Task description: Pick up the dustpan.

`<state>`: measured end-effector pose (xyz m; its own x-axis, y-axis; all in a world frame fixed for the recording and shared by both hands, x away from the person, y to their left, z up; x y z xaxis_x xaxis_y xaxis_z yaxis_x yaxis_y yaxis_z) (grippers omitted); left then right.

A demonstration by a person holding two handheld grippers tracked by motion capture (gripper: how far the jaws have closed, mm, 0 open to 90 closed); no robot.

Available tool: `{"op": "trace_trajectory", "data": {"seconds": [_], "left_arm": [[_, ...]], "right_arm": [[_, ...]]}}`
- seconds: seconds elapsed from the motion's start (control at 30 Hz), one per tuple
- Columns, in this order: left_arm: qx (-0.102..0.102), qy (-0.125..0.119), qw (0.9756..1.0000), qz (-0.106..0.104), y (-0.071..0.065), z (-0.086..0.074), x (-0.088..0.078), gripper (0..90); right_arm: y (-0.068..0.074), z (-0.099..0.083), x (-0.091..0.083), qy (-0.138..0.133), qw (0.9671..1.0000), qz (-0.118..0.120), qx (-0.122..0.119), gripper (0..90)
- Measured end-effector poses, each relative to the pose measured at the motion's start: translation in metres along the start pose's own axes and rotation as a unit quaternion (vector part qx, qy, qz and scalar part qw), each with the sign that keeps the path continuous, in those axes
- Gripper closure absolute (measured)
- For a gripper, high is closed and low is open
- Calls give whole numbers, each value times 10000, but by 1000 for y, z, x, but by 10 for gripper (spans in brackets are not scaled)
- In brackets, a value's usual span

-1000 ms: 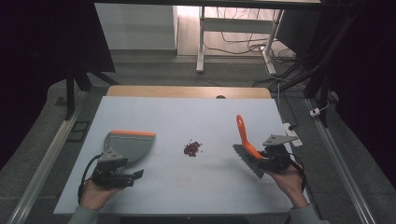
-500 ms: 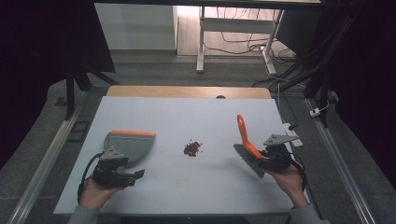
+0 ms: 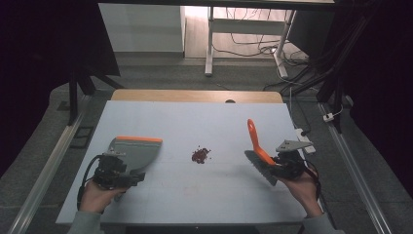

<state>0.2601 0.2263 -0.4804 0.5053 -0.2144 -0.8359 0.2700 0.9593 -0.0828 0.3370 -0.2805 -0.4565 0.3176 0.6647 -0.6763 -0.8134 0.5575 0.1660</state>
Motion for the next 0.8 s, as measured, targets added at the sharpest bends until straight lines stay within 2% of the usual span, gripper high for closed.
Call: {"op": "trace_trajectory", "data": {"seconds": [0.1, 0.23, 0.37, 0.57, 0.8], "left_arm": [[-135, 40, 9998, 108, 11, -4, -2, 197], [-222, 67, 9996, 188, 19, -7, -3, 191], [-367, 326, 9984, 289, 30, -11, 2, 186], [-536, 439, 9973, 235, 38, -14, 10, 171], [-663, 578, 9960, 163, 39, -16, 27, 168]], "right_arm": [[0, 0, 2, 50, 10000, -17, 11, 706], [1, -1, 4, 97, 9999, -19, -23, 706], [3, 0, 6, 131, 9999, -11, -61, 706], [2, -1, 8, 185, 9998, -15, -42, 706], [1, -3, 11, 213, 9997, -62, -37, 706]]}}
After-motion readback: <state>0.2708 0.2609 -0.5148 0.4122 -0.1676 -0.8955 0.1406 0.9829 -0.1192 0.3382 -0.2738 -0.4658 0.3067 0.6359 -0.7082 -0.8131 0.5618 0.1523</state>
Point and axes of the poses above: each handheld gripper's, and its own axes: x roughly forward along the jaws, z roughly out of its top, y roughly to its left, the point moved 1 cm from there along x, roughly forward along the jaws, and after that the axes turned 11 degrees about z, right-handed, at the moved point
